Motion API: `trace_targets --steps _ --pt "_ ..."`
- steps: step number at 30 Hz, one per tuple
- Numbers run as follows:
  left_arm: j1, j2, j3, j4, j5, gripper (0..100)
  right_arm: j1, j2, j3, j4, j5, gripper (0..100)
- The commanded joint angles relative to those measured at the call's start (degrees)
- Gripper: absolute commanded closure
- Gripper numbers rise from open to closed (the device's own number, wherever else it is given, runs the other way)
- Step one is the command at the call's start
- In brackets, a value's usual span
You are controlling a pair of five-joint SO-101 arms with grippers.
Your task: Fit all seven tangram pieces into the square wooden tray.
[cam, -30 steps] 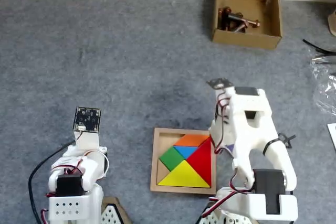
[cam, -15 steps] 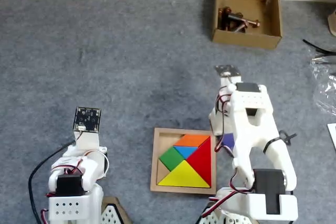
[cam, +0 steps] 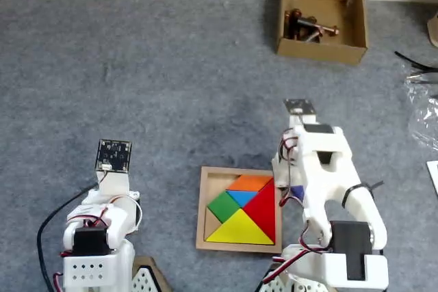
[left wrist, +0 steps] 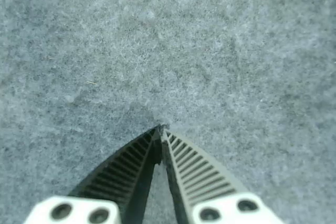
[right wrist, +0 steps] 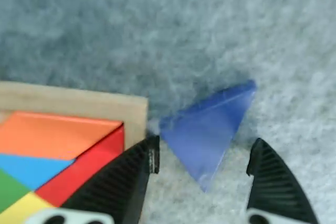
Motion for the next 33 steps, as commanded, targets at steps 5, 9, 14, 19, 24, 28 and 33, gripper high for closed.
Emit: trace_targets --steps 5,9,14,19,24,28,33 --pt "-0.57 0.13 1.19 0.26 0.26 99 -1.01 -0.57 0.04 -2.42 -5.01 74.1" --pt "-0.57 0.13 1.19 0.26 0.26 99 -1.01 -0.75 0.04 -2.51 -5.63 74.1" --pt "-0.57 0.13 1.19 0.26 0.26 99 -1.01 -0.84 0.13 -4.44 -8.35 74.1" --pt "-0.57 0.13 1.19 0.26 0.26 99 -1.1 -0.84 0.22 -6.55 -9.67 74.2" --pt "-0.57 0.13 1.19 0.26 0.26 99 -1.1 -0.84 -0.04 -7.34 -9.67 74.2" --pt "-0.57 0.13 1.19 0.26 0.26 99 -1.1 -0.84 0.04 -9.27 -9.67 74.2" --pt "-0.57 0.13 1.19 0.26 0.26 99 -1.27 -0.84 -0.13 -9.8 -9.32 74.2"
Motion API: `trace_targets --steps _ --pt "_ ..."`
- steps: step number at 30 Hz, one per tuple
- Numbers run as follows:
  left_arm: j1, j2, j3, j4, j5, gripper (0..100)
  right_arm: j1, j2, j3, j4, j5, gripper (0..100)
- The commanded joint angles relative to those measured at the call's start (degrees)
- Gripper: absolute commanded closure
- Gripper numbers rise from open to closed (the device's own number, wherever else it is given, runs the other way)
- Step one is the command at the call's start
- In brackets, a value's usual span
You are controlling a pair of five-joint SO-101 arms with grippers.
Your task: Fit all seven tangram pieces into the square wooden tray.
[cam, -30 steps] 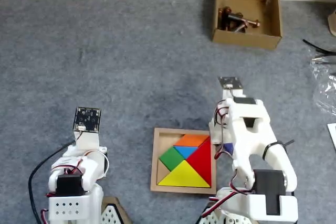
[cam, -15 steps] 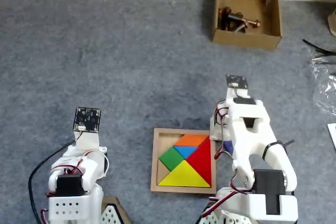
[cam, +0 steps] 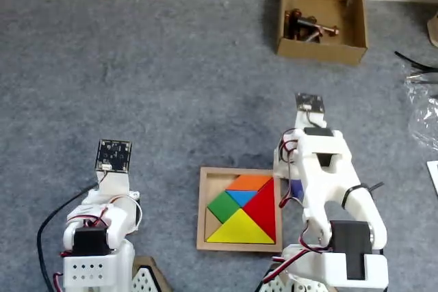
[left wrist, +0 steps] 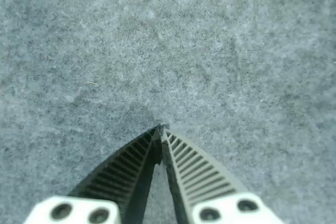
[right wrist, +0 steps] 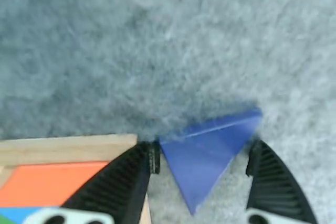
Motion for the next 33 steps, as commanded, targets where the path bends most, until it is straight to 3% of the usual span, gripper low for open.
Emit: trace_targets --steps 1,13,18,24,33 --pt "-0.57 0.13 1.19 0.26 0.26 99 -1.27 -0.92 -0.66 -3.21 -0.18 74.2" --pt "-0.57 0.13 1.19 0.26 0.26 99 -1.36 -0.31 0.13 -3.74 -0.35 74.2" --pt "-0.57 0.13 1.19 0.26 0.26 99 -2.77 -0.22 2.33 0.57 0.18 74.2" --pt "-0.57 0.13 1.19 0.26 0.26 99 -6.2 -0.22 4.97 4.97 12.92 74.2" --pt "-0.57 0.13 1.19 0.26 0.26 99 -5.85 -0.31 4.88 12.0 19.52 74.2"
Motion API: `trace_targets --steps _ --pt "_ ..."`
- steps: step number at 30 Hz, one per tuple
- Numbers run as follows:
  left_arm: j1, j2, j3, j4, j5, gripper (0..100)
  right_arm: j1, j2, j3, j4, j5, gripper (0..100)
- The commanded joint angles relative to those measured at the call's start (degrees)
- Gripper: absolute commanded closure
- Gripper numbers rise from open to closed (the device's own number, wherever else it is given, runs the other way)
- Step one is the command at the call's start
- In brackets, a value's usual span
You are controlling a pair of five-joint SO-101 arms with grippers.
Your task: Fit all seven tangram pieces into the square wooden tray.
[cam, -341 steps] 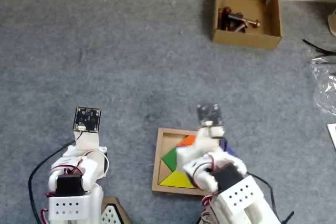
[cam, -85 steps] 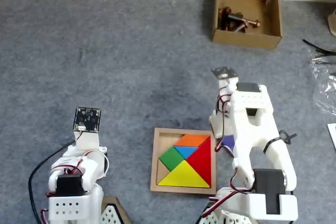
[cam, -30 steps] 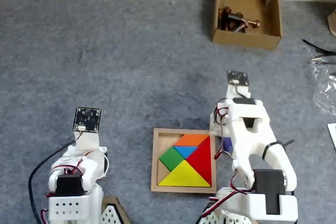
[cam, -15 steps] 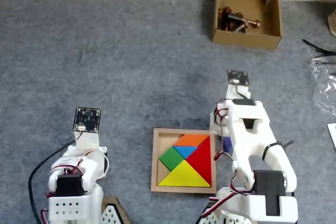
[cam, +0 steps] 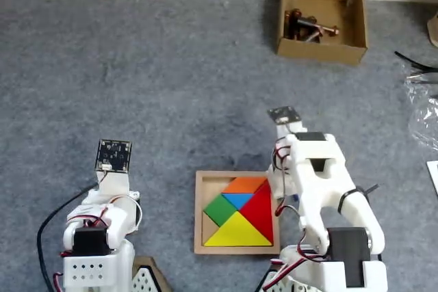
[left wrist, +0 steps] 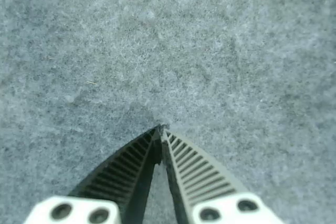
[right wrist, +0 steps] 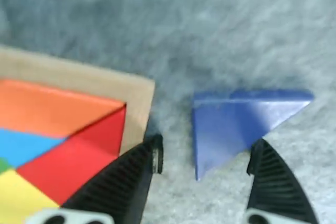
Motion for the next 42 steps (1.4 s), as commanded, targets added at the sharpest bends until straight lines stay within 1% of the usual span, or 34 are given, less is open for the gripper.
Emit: trace_targets --steps 1,7,16,18,23,26,28,35,40,42 --pt "-0.57 0.13 1.19 0.26 0.26 99 -1.98 0.75 1.45 3.65 2.46 74.2" --pt "-0.57 0.13 1.19 0.26 0.26 99 -1.98 0.75 1.54 6.9 6.07 74.2" --pt "-0.57 0.13 1.19 0.26 0.26 99 -1.89 0.22 1.1 7.08 6.15 74.2" --pt "-0.57 0.13 1.19 0.26 0.26 99 -1.89 0.13 0.75 9.89 6.07 74.2" --pt "-0.57 0.13 1.19 0.26 0.26 99 -1.8 -3.03 -7.87 17.54 5.8 74.2" --pt "-0.57 0.13 1.19 0.26 0.26 99 -1.71 -6.9 -11.21 18.42 2.73 74.2" --pt "-0.57 0.13 1.19 0.26 0.26 99 -1.71 -8.48 -12.88 18.42 2.11 74.2" --pt "-0.57 0.13 1.19 0.26 0.26 99 -0.48 -8.75 -13.67 8.92 0.79 74.3" --pt "-0.57 0.13 1.19 0.26 0.26 99 5.14 -8.75 -13.32 3.56 -8.53 74.3" --pt "-0.57 0.13 1.19 0.26 0.26 99 6.73 -8.84 -11.38 -0.31 -11.16 74.3"
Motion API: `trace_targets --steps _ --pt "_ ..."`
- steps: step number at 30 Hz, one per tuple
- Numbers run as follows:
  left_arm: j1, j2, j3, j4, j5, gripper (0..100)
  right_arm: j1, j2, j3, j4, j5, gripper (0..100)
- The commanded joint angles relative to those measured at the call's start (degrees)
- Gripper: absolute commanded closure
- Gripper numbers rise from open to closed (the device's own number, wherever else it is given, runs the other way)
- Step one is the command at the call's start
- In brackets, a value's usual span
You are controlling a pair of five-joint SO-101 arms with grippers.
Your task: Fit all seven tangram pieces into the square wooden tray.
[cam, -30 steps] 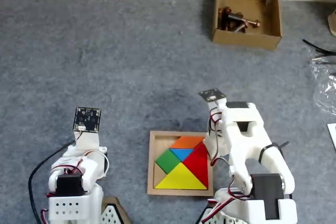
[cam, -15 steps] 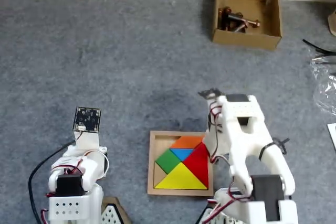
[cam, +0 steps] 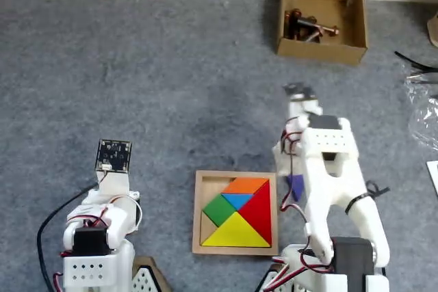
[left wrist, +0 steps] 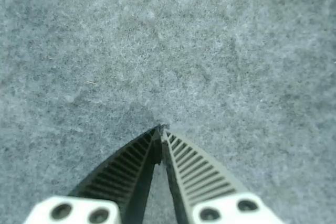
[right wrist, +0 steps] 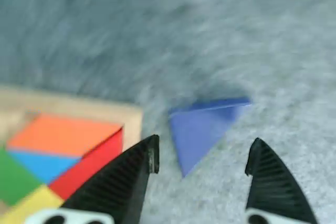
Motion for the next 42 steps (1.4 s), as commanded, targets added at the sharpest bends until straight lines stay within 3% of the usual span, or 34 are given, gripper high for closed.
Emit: trace_targets --steps 1,5,8,16,23,28,33,42 --pt "-0.57 0.13 1.19 0.26 0.26 99 3.03 -2.68 0.22 -8.22 -4.48 74.3" --pt "-0.57 0.13 1.19 0.26 0.26 99 3.03 -2.59 5.49 -20.26 -4.92 74.3" --pt "-0.57 0.13 1.19 0.26 0.26 99 2.15 -2.59 7.96 -23.78 -4.92 74.3" --pt "-0.57 0.13 1.19 0.26 0.26 99 0.4 -0.92 8.57 -23.96 -4.57 74.3" --pt "-0.57 0.13 1.19 0.26 0.26 99 -3.56 12.26 4.35 -23.96 -4.57 74.3" --pt "-0.57 0.13 1.19 0.26 0.26 99 -3.47 15.43 1.19 -22.64 -4.57 74.3" --pt "-0.57 0.13 1.19 0.26 0.26 99 -3.12 15.34 0.75 -15.08 -4.57 74.3" --pt "-0.57 0.13 1.19 0.26 0.26 99 0.57 15.34 -7.69 -14.2 -5.1 74.3"
